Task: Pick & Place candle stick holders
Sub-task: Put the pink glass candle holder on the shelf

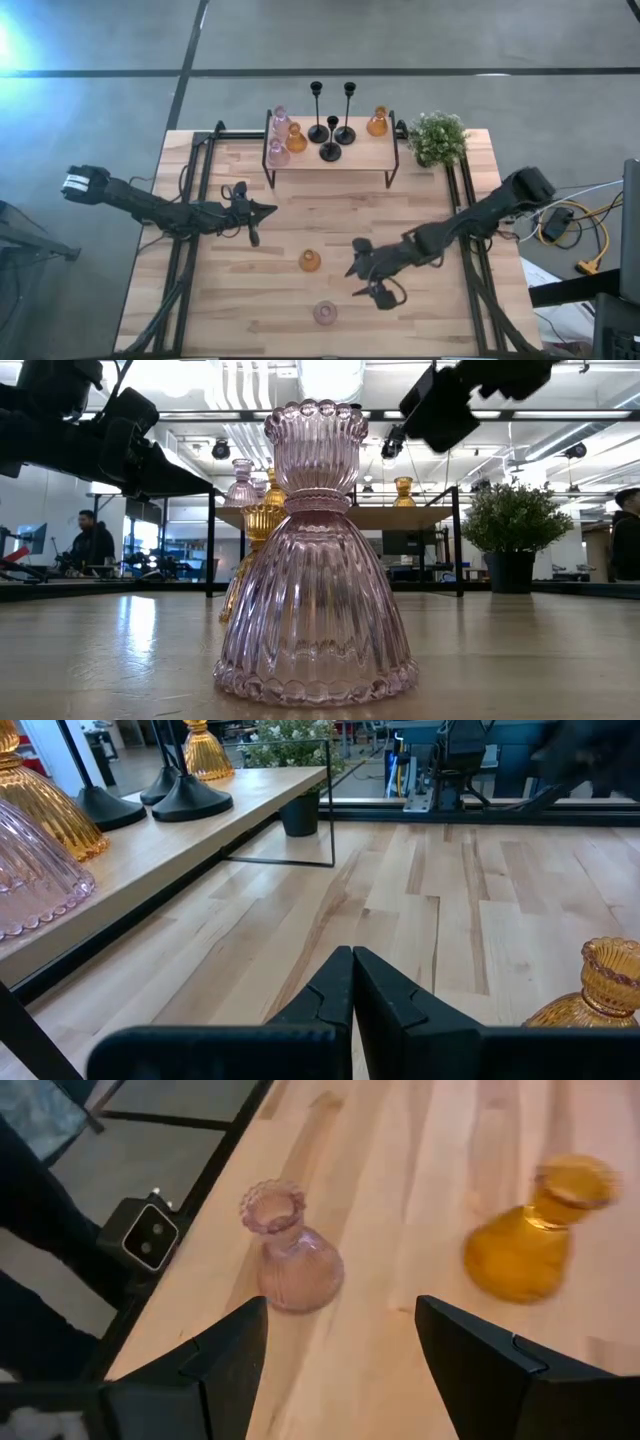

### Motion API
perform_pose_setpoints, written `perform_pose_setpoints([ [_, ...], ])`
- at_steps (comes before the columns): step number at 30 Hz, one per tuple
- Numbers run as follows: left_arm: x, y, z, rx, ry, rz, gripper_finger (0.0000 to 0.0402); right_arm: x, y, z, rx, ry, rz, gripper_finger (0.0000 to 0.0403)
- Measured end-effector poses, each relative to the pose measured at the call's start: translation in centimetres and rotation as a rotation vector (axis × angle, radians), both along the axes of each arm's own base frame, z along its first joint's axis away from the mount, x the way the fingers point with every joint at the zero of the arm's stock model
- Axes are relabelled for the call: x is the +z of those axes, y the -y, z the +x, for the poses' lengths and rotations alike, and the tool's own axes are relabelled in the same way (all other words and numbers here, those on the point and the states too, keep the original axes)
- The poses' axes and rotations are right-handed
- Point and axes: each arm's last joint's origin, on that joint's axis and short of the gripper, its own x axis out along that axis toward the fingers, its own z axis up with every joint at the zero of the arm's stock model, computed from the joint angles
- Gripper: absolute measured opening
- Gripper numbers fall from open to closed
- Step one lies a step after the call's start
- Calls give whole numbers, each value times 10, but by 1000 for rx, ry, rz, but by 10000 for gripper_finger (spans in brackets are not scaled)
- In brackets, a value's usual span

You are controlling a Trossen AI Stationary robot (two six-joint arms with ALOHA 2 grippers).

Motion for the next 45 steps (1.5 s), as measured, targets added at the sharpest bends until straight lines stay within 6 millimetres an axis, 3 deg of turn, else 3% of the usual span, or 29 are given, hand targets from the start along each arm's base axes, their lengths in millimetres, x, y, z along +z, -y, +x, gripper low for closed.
perform_pose_setpoints([
  [9,-1,0,0,0,-5,1,14,-50,-17,24,15,17,8,256],
  [18,-1,0,0,0,-8,1,14,-79,-34,34,46,88,51,277],
  [26,-1,0,0,0,-12,2,14,-98,-38,43,40,147,87,307],
  [32,-2,0,0,0,-17,3,14,-100,-45,56,39,236,132,318],
  [45,-4,0,-1,0,-39,6,14,-110,-49,65,36,257,141,268],
])
